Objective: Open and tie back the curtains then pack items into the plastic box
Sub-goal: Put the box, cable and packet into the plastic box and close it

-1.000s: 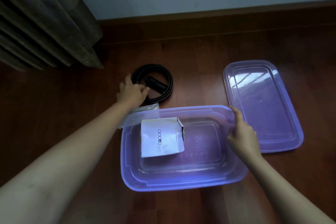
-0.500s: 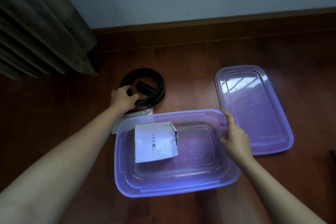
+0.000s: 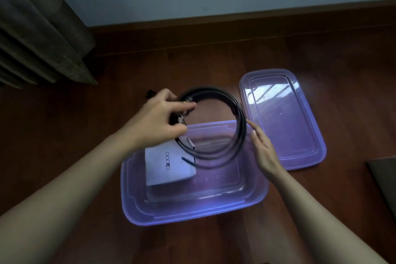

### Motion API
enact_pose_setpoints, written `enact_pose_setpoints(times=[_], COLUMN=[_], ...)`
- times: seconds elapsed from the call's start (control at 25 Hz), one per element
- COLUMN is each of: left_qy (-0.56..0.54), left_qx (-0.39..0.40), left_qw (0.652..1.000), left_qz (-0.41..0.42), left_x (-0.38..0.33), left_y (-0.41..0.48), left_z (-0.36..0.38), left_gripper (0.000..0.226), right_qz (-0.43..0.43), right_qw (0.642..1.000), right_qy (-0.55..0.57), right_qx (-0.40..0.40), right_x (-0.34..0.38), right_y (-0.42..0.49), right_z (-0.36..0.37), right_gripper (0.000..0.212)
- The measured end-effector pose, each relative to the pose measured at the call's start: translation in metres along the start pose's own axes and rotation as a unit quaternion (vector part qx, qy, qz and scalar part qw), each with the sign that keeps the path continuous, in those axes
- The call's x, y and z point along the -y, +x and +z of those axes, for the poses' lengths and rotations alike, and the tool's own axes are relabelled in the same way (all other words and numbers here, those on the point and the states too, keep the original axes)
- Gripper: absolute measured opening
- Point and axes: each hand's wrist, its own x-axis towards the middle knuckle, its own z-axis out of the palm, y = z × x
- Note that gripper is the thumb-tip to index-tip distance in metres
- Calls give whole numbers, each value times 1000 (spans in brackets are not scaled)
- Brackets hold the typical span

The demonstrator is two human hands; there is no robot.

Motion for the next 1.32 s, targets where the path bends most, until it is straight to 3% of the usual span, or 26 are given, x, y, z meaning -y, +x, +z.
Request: enact_pose_setpoints(times=[0.12, 0.28, 0.52, 0.92, 1.0, 1.08, 1.16, 1.24, 1.32], left_qy=[165, 220, 232, 273, 209, 116, 65, 132, 251], left_qx=[119, 183, 202, 224, 173, 64, -50, -91, -62], left_qw=[979, 958, 951, 936, 962, 990, 996, 987, 966], left_qz=[19, 21, -27, -9, 32, 57, 17, -20, 12], left_x=[-38, -61, -57, -19, -9, 8, 27, 46, 61], left_y=[-9, -13, 8, 16, 15, 4, -18, -47, -66], left_z=[25, 66, 95, 107, 99, 92, 89, 97, 112], left_gripper=[51, 40, 39, 28, 25, 31, 47, 63, 76], right_qz=[24, 24, 29, 12, 11, 13, 16, 24, 37], right_qw=[998, 997, 999, 1000, 1000, 1000, 999, 998, 998], right_qy=[55, 70, 37, -16, -18, -26, -42, -52, -46], right_qx=[7, 0, 4, -15, -11, -9, -4, 5, 14], right_x=[-10, -8, -7, 1, 2, 4, 4, 3, 1], right_y=[5, 5, 4, 1, -1, -3, -2, -1, -1], right_z=[-2, -1, 0, 4, 3, 2, 1, 0, 0], right_gripper=[26, 31, 31, 30, 30, 29, 30, 35, 41])
